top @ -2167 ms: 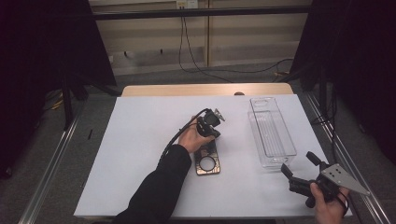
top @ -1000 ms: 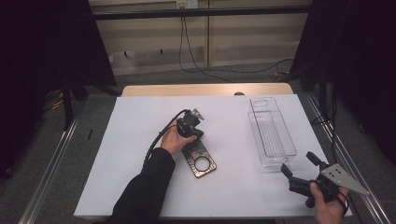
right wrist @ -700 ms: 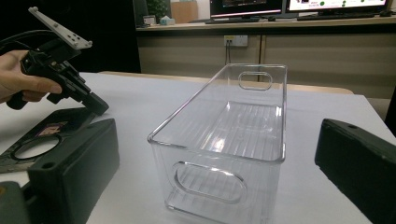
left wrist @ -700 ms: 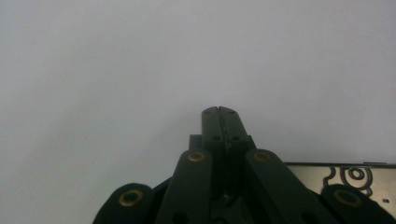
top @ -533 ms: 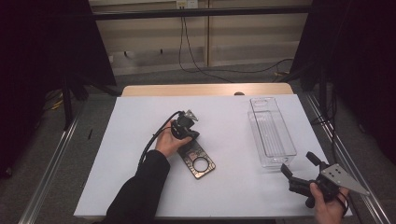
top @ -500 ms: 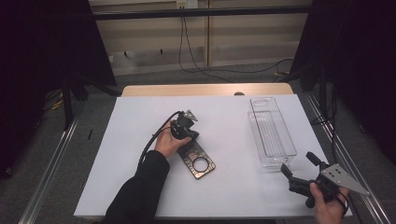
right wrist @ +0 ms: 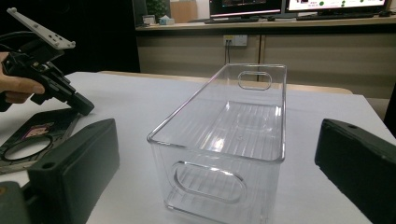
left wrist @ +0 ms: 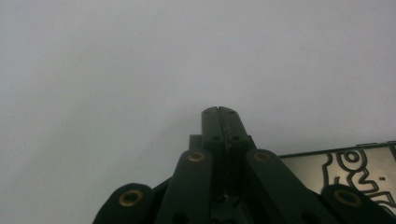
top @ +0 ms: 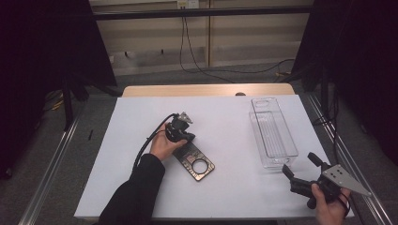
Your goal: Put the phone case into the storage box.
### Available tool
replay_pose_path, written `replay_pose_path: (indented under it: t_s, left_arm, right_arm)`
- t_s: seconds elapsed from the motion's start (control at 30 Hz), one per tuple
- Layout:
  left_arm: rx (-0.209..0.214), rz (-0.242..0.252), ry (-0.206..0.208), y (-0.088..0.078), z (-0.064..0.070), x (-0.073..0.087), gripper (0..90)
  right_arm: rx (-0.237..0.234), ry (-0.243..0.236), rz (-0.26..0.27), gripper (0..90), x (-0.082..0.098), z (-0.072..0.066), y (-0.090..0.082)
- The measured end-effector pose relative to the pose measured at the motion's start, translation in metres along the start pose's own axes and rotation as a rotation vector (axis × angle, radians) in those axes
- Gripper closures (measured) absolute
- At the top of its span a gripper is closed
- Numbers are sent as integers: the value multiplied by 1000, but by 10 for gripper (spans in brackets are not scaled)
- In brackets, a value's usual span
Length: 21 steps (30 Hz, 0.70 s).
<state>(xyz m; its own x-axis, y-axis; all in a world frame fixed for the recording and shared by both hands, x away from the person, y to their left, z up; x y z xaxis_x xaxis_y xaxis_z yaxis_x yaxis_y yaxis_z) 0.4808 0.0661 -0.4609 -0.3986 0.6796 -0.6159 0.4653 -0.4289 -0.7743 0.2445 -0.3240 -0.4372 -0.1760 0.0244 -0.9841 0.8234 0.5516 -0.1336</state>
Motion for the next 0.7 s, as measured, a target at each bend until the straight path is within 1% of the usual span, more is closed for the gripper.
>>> replay_pose_path:
  t_s: [0.03, 0.07, 0.1, 0.17, 0.2, 0.23, 0.27, 0.37, 0.5, 0.57, 0.7]
  left_arm:
    - [2, 8, -18, 0, 0, 1, 900]
    - [3, 6, -9, -1, -1, 3, 900]
    - [5, 10, -19, -2, -1, 4, 900]
    - [4, 15, -20, -4, -1, 7, 900]
    - [12, 9, -7, -5, -3, 9, 900]
    - [7, 19, -35, -6, -2, 10, 900]
    - [8, 23, -43, -6, -2, 11, 900]
    - [3, 22, -39, -8, -5, 14, 900]
    - [-1, 28, -54, -10, -6, 17, 900]
    - [3, 23, -43, -11, -6, 18, 900]
    - [-2, 24, -45, -15, -6, 22, 900]
  right_arm:
    - [0, 0, 0, 0, 0, 0, 0]
    - [-1, 2, 2, 0, 0, 0, 0]
    - [-2, 0, 0, 0, 0, 0, 0]
    - [-1, 4, 0, 0, 0, 0, 0]
    - [-1, 3, -1, 0, 0, 0, 0]
    - [0, 4, 0, 0, 0, 0, 0]
    - [0, 4, 0, 0, 0, 0, 0]
    - [-1, 1, 0, 0, 0, -1, 0]
    - [-1, 1, -1, 0, 0, -1, 0]
    - [0, 2, -2, 0, 0, 0, 0]
    - [-1, 2, -1, 0, 0, 0, 0]
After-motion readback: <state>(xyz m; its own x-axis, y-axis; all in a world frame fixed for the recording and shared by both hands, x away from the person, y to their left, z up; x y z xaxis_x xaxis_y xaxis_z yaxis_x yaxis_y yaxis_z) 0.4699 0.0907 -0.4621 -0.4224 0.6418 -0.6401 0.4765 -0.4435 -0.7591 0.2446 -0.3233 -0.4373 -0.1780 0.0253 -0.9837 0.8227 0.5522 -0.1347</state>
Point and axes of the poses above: each handheld gripper's, and its own axes: y roughly forward along the jaws, x roughly out of its underside, z roughly to its right, the point moved 2 cm from there along y, roughly forward along the jaws, and after that the axes turned 15 degrees about -x, right-handed, at the moved point
